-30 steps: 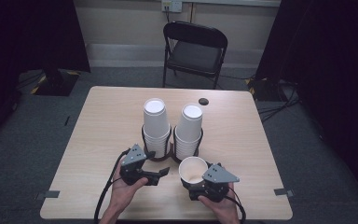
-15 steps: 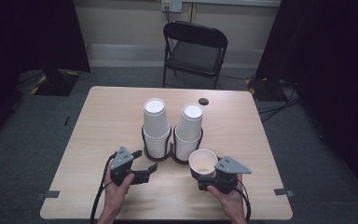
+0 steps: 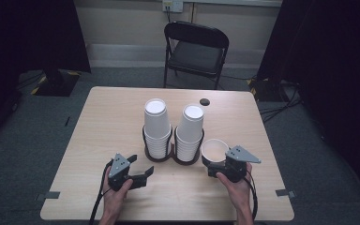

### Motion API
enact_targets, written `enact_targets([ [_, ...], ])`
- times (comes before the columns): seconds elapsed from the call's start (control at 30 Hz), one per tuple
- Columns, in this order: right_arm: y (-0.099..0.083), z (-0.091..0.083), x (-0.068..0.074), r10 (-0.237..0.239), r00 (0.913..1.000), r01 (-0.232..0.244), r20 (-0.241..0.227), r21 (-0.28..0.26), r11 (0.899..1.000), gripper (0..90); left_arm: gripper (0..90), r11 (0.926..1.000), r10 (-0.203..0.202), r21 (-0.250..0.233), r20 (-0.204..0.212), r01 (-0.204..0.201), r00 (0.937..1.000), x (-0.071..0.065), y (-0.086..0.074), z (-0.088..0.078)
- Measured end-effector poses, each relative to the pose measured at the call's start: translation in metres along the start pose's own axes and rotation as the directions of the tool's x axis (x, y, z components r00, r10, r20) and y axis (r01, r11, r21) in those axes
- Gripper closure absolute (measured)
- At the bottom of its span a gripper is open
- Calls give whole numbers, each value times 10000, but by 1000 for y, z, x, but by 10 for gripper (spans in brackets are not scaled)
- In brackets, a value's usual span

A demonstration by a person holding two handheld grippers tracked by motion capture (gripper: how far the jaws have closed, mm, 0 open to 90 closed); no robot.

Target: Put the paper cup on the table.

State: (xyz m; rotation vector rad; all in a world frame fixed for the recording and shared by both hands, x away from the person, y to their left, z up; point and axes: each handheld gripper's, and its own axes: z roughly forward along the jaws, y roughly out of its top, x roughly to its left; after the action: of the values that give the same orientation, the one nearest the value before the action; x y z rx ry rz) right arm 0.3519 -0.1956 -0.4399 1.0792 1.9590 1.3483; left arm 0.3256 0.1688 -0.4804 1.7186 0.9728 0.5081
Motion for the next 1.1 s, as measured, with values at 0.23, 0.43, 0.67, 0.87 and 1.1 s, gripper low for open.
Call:
enact_targets([
  [0.23, 13, 5, -16, 118, 9989, -100, 457, -394, 9992, 116, 162, 9997, 249, -23, -470, -251, 9986, 0, -7, 6],
  [0.43, 13, 22, -32, 347, 9948, -311, 957, -392, 9987, 116, 163, 9996, 40, -264, -719, -60, 9974, -3, -13, 8],
  [0.67, 21, 37, -51, 575, 9856, -463, 1588, -734, 9962, 114, 163, 9992, 111, -382, -935, -147, 9956, -2, -13, 7],
  [0.87, 23, 50, -66, 497, 9781, -348, 2023, -765, 9965, 114, 162, 9988, 232, -400, -967, -271, 9950, -3, -14, 7],
  [1.1, 12, 65, -78, 227, 9728, -147, 2304, -361, 9992, 114, 162, 9979, 240, -569, -972, -296, 9950, -4, -14, 5],
])
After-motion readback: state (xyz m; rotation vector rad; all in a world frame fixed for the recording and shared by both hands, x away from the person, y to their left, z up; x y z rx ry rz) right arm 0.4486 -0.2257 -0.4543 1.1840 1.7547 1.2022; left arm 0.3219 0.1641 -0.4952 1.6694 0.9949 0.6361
